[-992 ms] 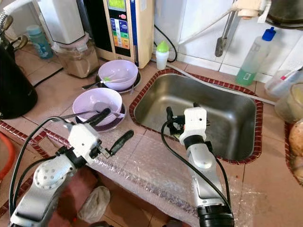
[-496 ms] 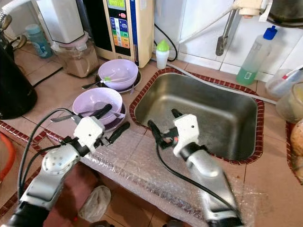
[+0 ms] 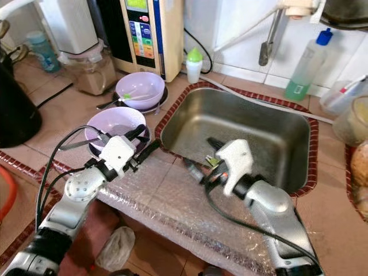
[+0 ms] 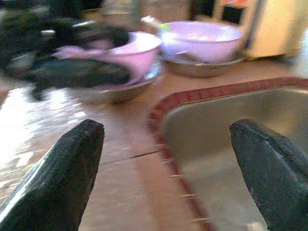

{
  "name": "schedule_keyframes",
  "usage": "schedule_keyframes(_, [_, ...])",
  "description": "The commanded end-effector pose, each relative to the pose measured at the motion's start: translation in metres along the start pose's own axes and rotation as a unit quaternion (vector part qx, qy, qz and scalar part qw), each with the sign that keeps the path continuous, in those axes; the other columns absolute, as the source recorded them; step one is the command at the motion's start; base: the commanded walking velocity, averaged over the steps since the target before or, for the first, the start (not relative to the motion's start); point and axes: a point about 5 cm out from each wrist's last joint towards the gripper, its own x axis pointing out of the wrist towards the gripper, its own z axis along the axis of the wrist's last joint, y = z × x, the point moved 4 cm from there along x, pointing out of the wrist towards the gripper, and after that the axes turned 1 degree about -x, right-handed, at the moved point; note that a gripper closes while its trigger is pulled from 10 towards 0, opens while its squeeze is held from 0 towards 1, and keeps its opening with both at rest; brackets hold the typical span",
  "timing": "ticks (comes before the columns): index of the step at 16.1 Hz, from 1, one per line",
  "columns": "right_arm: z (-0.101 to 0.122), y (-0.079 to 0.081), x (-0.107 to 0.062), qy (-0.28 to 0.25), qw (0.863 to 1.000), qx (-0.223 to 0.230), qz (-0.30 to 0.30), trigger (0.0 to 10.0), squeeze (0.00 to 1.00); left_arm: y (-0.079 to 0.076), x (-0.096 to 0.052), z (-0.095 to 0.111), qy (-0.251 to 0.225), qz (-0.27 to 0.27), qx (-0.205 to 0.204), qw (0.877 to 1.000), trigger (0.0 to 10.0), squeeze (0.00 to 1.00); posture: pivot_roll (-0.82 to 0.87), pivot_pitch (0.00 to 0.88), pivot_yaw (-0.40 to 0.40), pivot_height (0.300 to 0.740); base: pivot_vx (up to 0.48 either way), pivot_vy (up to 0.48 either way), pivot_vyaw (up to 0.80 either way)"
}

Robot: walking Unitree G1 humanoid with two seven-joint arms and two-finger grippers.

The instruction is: Kitchen organization

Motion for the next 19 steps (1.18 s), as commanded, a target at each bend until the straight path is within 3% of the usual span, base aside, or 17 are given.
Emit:
schedule_keyframes(1, [0.004, 0.009, 0.001, -0.004, 1.0, 0.005, 0.026, 10.0, 0.0, -0.003, 0.002, 0.004, -0.008, -0.007, 0.006, 1.0, 0.0, 0.0, -0.11, 0.014, 0.056, 0.74, 0.0, 0.0, 0.0])
schedule_keyframes(5, [0.002, 0.021, 0.004, 0.0, 0.998, 0.021, 0.057, 10.0, 0.0, -0.003, -0.007, 0.004, -0.022, 0.003, 0.011, 1.0, 0.0, 0.0, -0.09, 0.001, 0.028, 0.74, 0.0, 0.0, 0.0])
schedule_keyframes(12, [0.008, -0.018, 0.022, -0.027, 0.998, -0.012, -0.05, 10.0, 0.0, 0.022, -0.024, 0.024, -0.056, 0.08, 0.04, 0.994, 0.0, 0.0, -0.02, 0.0, -0.042, 0.74, 0.0, 0.0, 0.0])
schedule_keyframes(15, [0.008, -0.015, 0.027, -0.036, 0.998, -0.011, -0.058, 10.0, 0.0, 0.027, -0.027, 0.031, -0.064, 0.091, 0.046, 0.993, 0.0, 0.0, -0.01, 0.0, -0.04, 0.74, 0.0, 0.0, 0.0])
schedule_keyframes(19, [0.013, -0.018, 0.036, -0.055, 0.995, -0.024, -0.077, 10.0, 0.0, 0.036, -0.023, 0.054, -0.101, 0.1, 0.035, 0.989, 0.0, 0.0, -0.01, 0.0, -0.021, 0.74, 0.0, 0.0, 0.0])
